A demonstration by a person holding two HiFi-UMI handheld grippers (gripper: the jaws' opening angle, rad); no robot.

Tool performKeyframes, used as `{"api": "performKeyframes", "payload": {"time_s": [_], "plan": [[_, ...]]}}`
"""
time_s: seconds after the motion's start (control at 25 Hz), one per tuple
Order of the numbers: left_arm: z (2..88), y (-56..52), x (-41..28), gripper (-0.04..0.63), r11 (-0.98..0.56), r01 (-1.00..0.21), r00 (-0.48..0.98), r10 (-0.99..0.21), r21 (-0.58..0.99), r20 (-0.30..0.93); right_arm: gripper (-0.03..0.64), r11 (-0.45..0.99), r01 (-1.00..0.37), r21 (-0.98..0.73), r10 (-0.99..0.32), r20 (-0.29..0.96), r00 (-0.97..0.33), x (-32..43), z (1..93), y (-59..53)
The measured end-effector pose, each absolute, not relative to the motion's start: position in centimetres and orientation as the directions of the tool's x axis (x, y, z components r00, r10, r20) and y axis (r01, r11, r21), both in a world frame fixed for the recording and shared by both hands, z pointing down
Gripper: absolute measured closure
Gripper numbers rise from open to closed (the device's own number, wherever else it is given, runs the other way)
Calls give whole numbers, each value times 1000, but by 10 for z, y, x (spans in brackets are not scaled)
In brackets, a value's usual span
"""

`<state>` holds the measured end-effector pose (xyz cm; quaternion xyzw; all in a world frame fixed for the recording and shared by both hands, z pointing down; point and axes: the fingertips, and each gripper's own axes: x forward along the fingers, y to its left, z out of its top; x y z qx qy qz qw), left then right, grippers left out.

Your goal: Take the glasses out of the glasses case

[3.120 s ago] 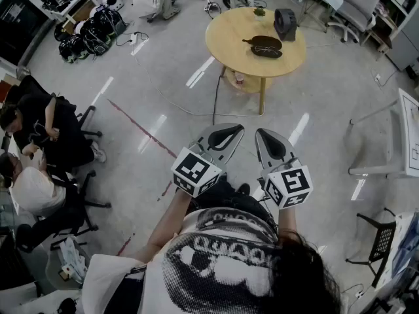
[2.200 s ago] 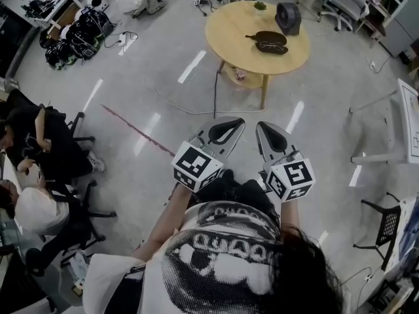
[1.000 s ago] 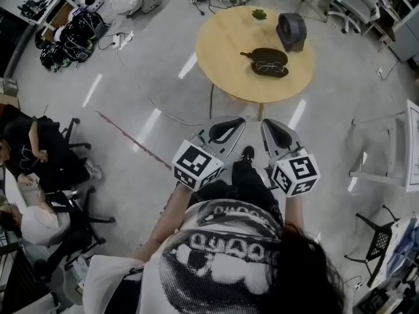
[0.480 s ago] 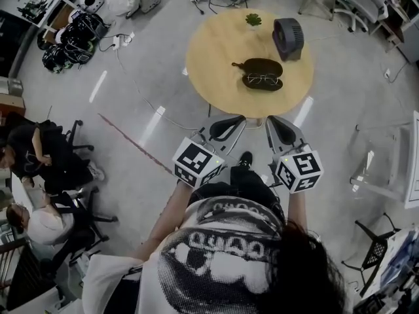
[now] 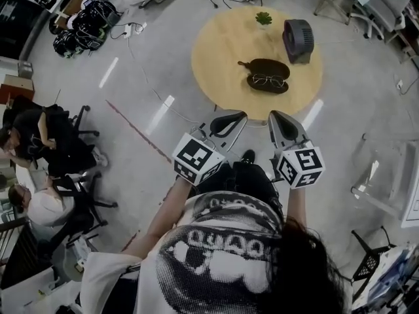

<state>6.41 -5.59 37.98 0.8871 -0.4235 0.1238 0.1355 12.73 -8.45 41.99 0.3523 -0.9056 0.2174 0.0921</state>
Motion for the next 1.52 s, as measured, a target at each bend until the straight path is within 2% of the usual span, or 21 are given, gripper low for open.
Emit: {"api": "performKeyframes", "payload": {"time_s": [0.52,1.16,1.52], "plan": [[389,-83,49,580,-620,-775,619,-703,124,351,629,619,-709,-337,-622,340,-705,129,435,-105],[420,-177,22,580,-764,-628,746,-536,149,396,627,442,-835,-327,-678,488,-550,123,489,-185],[435,-199,21,580,-827,-524,818,-421,205,393,553,425,-863,-272,-618,610,-496,122,539,-210]]}}
